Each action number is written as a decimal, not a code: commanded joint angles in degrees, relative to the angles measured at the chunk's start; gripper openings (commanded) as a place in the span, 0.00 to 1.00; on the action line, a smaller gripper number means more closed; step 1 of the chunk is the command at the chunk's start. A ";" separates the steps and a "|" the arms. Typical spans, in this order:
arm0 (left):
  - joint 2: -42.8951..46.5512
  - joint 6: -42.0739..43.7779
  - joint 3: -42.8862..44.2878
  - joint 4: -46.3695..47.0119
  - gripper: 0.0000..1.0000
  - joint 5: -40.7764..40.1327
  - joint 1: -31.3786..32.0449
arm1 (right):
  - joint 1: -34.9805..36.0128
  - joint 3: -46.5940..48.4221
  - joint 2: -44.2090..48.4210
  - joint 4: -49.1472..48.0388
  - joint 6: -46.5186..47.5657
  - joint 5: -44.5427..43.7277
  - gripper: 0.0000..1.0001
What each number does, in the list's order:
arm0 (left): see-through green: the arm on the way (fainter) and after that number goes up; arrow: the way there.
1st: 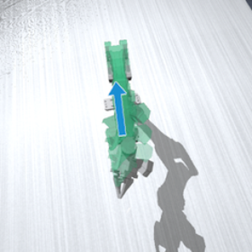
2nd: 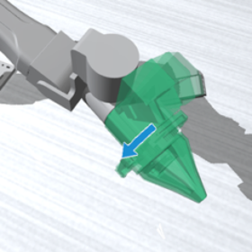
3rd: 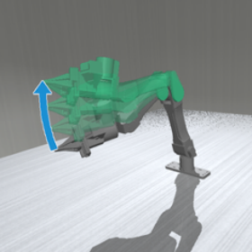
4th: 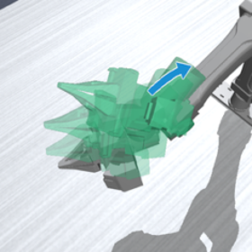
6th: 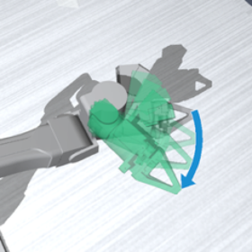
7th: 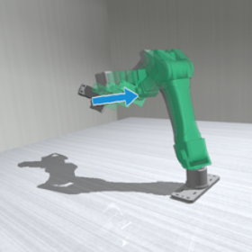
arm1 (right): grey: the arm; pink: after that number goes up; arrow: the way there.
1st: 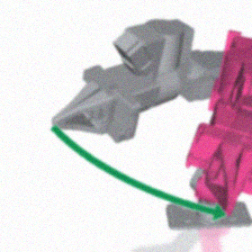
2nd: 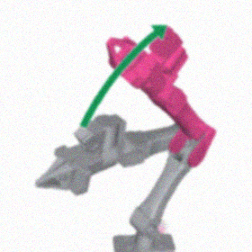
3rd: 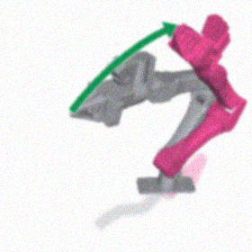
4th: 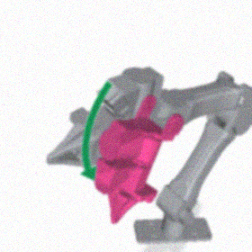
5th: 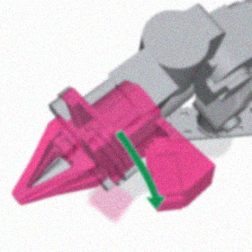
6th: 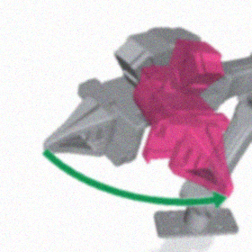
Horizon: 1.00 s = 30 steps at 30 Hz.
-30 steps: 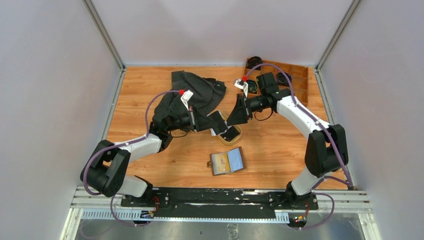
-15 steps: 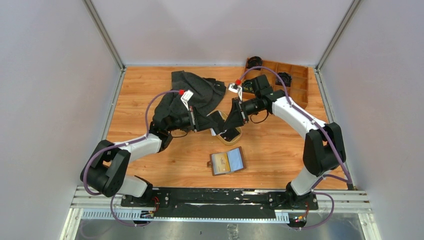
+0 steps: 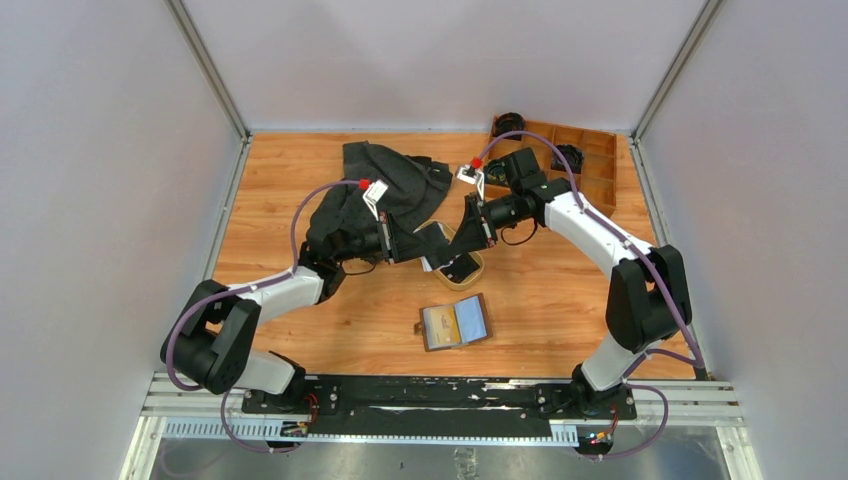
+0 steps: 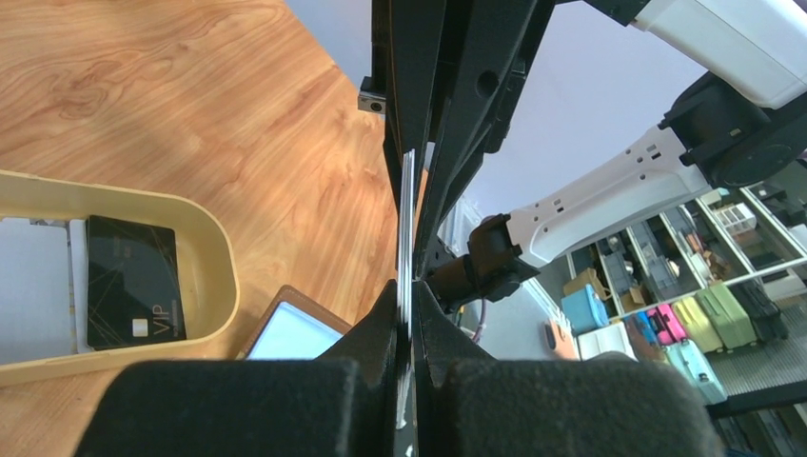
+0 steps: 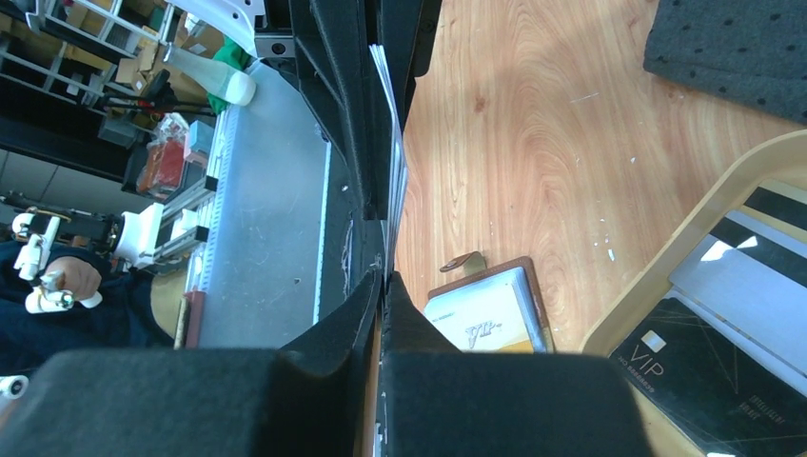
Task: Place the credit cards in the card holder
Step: Pick up the credit card from the storage box.
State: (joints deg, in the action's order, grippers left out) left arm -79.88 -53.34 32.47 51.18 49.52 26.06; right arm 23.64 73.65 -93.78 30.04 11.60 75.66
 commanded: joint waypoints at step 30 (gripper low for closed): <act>-37.01 0.09 16.42 18.70 0.09 1.90 -2.60 | -5.09 15.40 -26.62 13.24 8.82 -6.05 0.00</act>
State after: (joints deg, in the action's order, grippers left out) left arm -113.23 -51.03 46.00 61.19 52.03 23.75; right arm 18.35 86.76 -118.52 40.36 19.07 68.34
